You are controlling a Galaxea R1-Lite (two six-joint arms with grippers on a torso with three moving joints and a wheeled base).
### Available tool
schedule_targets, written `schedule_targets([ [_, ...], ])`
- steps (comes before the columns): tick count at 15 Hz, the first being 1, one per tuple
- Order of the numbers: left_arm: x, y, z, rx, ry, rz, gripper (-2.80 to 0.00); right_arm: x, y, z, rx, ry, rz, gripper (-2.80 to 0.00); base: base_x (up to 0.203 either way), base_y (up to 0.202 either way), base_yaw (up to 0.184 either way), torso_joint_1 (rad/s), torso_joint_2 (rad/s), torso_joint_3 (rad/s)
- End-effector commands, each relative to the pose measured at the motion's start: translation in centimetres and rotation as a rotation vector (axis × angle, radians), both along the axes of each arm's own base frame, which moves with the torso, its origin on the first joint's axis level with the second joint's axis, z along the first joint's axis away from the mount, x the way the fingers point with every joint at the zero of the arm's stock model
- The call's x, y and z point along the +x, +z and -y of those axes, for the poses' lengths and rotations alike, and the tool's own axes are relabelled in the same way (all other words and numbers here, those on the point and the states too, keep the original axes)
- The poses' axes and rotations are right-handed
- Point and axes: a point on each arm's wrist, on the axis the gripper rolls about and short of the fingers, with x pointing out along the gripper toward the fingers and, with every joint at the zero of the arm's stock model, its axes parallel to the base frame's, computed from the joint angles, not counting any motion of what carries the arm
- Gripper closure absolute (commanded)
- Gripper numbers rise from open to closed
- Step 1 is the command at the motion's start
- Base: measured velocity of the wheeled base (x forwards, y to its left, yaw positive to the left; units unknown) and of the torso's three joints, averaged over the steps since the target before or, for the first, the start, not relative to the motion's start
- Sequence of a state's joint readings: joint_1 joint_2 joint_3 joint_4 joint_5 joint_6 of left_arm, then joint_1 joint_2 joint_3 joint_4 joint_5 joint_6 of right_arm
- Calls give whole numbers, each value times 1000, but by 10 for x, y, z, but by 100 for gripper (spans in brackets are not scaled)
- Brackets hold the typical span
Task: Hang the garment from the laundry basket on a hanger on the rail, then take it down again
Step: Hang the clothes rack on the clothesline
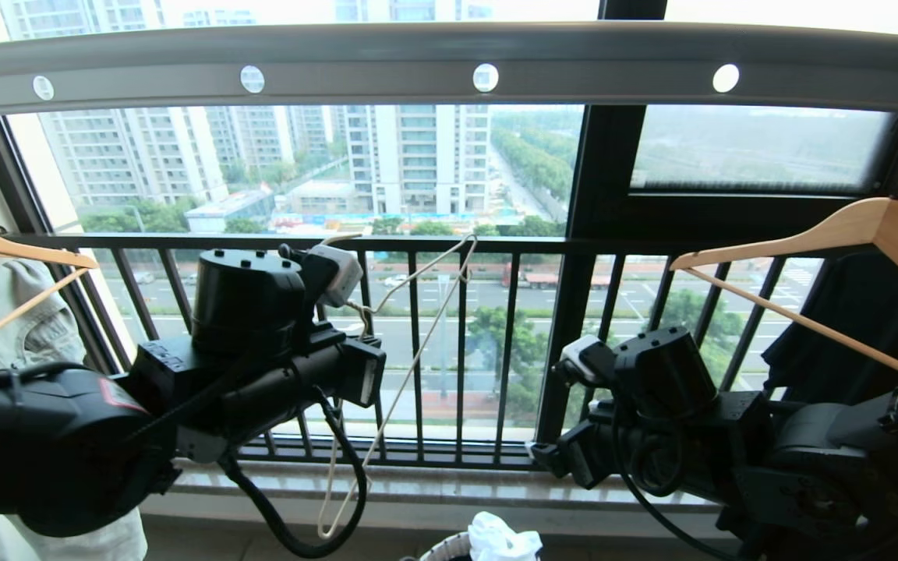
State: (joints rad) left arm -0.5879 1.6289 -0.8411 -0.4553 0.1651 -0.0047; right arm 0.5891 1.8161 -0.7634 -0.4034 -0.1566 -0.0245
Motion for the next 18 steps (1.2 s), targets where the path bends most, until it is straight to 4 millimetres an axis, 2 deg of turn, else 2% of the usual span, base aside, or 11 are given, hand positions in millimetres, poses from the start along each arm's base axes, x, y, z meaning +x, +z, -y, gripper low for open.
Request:
schedule_targets([
  [1,-40,40,-36,40,-53,-138,0,-7,15,2,23,11,43,-280,0,0,0,0,0,0],
  [3,-54,59,-51,54,-105,-256,0,-9,11,3,10,15,25,-280,0,0,0,0,0,0],
  [4,-58,64,-54,63,-114,-298,0,-10,10,0,4,26,23,0,0,0,0,0,0,0],
  [10,-79,75,-71,130,-126,-347,0,-20,28,0,34,45,76,0,0,0,0,0,0,0],
  [15,-93,89,-83,121,-111,-287,0,-30,32,-5,25,87,74,0,0,0,0,0,0,0],
  [18,-98,103,-100,128,-23,-243,0,-30,33,-6,29,87,79,0,0,0,0,0,0,0],
])
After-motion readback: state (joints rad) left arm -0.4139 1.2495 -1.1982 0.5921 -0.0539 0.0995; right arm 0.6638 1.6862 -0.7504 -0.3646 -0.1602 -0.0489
